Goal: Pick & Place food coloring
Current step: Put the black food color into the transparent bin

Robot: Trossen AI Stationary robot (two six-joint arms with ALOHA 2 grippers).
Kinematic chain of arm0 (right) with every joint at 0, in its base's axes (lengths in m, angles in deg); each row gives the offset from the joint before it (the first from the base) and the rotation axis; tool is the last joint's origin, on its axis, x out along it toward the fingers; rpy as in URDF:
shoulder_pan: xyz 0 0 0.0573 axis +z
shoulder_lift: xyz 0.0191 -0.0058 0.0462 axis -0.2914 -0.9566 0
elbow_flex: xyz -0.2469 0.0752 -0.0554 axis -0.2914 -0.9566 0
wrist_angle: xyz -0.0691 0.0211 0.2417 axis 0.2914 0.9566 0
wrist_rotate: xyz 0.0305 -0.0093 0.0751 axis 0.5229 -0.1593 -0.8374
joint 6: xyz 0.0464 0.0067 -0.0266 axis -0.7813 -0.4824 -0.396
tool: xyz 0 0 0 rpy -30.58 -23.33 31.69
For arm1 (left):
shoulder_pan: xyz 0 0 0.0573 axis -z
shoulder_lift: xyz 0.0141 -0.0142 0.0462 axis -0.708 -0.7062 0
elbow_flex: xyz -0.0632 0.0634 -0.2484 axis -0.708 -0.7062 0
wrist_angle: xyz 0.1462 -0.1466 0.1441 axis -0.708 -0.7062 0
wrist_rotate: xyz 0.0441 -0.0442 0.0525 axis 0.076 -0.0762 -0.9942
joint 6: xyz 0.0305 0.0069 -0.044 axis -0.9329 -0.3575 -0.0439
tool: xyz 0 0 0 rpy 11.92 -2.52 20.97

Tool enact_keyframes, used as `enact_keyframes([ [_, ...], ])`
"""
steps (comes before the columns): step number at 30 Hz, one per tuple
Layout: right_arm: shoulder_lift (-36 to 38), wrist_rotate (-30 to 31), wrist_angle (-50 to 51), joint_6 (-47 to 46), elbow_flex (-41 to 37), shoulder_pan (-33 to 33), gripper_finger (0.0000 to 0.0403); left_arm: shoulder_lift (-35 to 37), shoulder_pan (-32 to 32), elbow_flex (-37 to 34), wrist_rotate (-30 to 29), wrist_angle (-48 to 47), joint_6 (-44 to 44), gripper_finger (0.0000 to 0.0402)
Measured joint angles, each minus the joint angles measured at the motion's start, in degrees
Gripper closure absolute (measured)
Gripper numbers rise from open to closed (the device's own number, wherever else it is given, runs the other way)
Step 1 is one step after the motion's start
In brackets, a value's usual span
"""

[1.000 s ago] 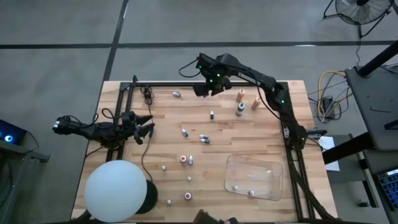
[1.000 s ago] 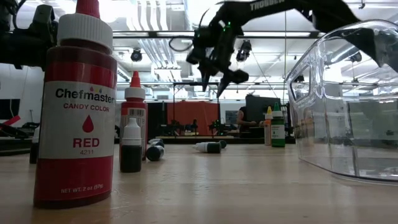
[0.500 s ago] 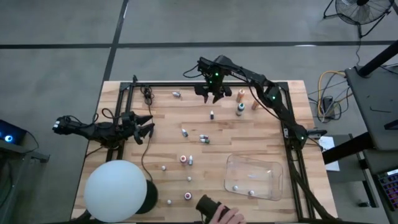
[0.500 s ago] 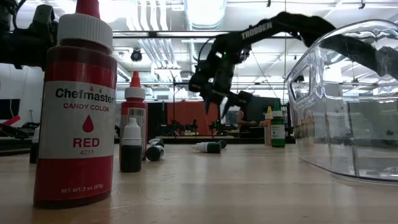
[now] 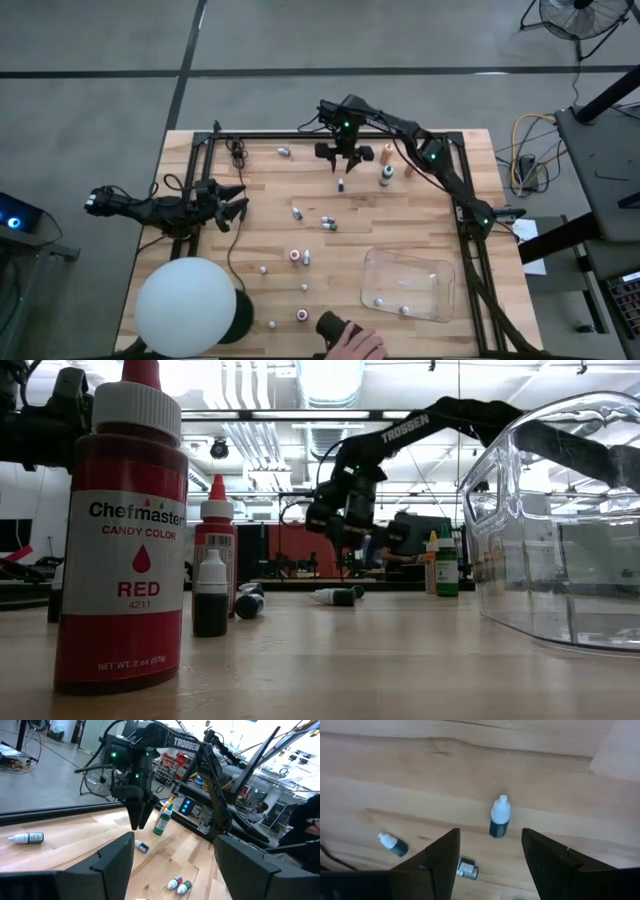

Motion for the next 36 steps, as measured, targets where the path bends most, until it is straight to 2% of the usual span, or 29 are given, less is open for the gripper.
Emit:
enact_keyframes([
  [20,-3.49,-0.33,1.07,1.04,-0.02,0.79,0.02,0.0,-0.01,-0.01,0.0,0.0,-0.01,0.0157],
  [29,-4.11,-7.11,2.02,-1.15,-0.11,0.46,0.02,0.0,-0.02,0.0,-0.02,0.0,0.0,0.0157],
  [36,-4.31,-7.78,3.92,-1.36,-0.13,0.09,0.02,0.01,0.0,0.0,0.0,0.0,-0.01,0.0157],
])
